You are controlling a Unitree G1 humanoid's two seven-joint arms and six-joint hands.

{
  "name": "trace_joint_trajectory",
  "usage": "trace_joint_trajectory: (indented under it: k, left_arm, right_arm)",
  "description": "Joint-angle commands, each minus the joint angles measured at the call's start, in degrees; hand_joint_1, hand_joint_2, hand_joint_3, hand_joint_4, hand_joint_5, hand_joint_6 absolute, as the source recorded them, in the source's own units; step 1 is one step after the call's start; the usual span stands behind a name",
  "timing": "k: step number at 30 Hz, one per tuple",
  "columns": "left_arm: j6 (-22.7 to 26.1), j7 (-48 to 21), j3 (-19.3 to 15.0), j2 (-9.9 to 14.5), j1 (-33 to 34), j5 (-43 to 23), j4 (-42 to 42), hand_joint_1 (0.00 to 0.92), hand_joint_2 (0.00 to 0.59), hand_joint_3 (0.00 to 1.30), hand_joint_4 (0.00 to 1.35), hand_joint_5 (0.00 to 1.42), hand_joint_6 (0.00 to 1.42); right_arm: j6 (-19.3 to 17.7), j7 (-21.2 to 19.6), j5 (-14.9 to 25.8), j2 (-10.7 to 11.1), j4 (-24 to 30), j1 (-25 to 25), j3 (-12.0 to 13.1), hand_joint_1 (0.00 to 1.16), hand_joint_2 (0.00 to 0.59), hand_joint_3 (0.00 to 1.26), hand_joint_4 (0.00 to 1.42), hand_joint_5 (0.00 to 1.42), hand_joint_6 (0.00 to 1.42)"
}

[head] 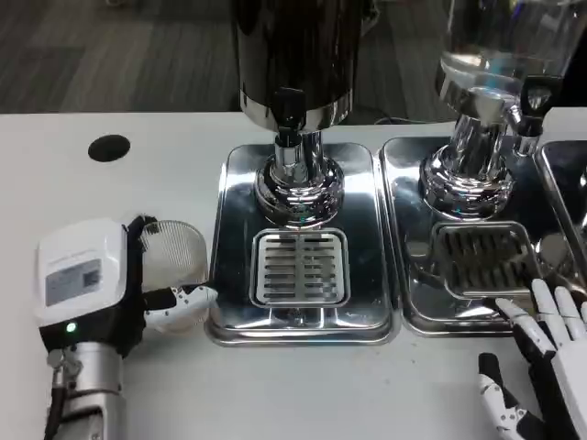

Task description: Grasp the cup under the faucet to collect the drink, then remove the cup.

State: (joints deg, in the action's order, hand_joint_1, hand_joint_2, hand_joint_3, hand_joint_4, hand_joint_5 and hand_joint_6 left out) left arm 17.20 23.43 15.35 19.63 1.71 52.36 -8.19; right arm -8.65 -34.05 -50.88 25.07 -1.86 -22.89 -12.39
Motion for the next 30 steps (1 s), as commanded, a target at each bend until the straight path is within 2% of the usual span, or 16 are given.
trace_joint_trajectory:
  k: [1,10,19,30]
  left_arm:
    - [1.24,0.73,0.59,-0.54,-1.71,1.02,0.99,0.52,0.027,0.79,0.79,1.04,1.42]
    - [0.78,2.25,0.35,-0.33,-2.28,0.99,2.63,0.496,0.036,0.8,0.8,1.05,1.42]
    - [0.64,3.23,-0.4,-0.09,-2.43,1.65,6.01,0.434,0.047,0.83,0.83,1.07,1.42]
    - [1.14,2.27,-0.69,-0.37,-1.56,3.62,10.1,0.421,0.054,0.83,0.83,1.07,1.42]
  right_arm:
    - [-0.85,-0.75,0.93,-0.18,-0.54,-0.46,0.4,0.21,0.472,0.23,0.0,0.0,0.0]
    - [-0.61,-0.54,0.71,-0.34,-0.24,-0.39,0.33,0.21,0.475,0.23,0.0,0.0,0.0]
    - [-0.58,-0.16,0.93,-0.42,-0.2,-0.11,0.39,0.22,0.476,0.23,0.0,0.0,0.0]
    - [-0.69,-0.22,0.97,-0.38,0.14,-0.08,0.52,0.22,0.476,0.23,0.0,0.0,0.0]
